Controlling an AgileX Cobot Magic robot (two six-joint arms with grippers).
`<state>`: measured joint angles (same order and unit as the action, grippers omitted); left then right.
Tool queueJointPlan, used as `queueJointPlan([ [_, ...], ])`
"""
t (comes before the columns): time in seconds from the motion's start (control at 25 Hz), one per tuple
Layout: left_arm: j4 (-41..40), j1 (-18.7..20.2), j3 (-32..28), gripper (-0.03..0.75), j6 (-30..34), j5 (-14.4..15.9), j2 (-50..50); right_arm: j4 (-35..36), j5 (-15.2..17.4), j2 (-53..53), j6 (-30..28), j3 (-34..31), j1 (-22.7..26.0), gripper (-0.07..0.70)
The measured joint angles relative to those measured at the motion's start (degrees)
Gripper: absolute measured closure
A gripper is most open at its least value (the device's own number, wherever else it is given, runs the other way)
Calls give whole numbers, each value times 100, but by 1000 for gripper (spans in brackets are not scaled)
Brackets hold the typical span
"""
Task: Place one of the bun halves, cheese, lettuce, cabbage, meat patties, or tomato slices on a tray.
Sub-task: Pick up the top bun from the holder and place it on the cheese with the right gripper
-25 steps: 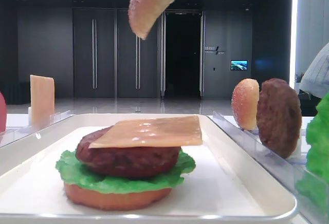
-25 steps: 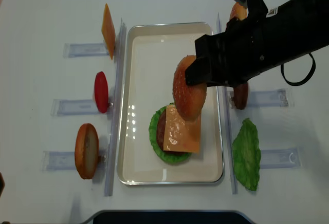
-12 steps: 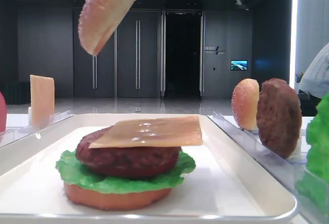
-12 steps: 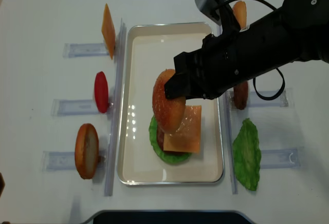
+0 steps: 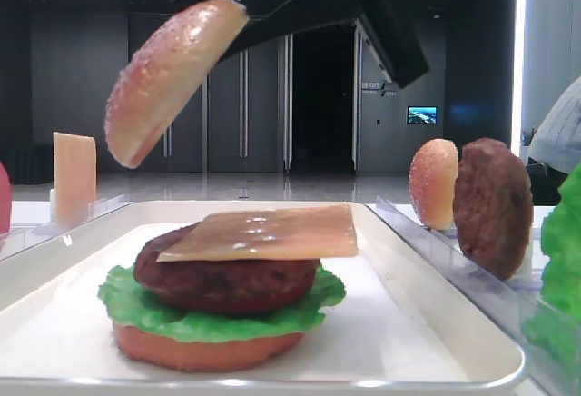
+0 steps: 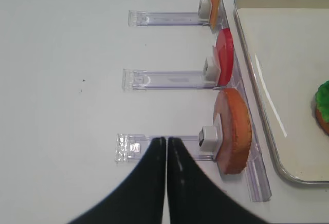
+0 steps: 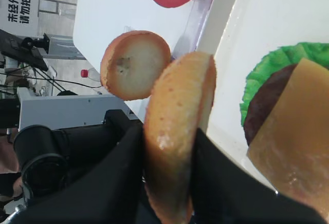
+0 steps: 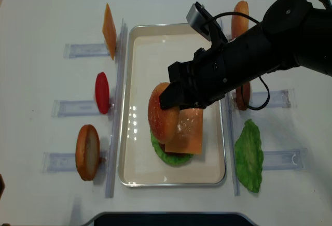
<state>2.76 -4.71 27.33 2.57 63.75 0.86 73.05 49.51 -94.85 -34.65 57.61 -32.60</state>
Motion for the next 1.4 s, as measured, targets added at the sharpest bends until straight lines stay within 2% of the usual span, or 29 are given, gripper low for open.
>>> queueJointPlan([
  [0.56, 0, 0, 0, 716, 0, 0, 0, 201, 109, -557, -379, 0, 0, 409],
  [1.4, 0, 0, 0, 716, 0, 0, 0, 129, -7, -646, -419, 0, 57, 410],
])
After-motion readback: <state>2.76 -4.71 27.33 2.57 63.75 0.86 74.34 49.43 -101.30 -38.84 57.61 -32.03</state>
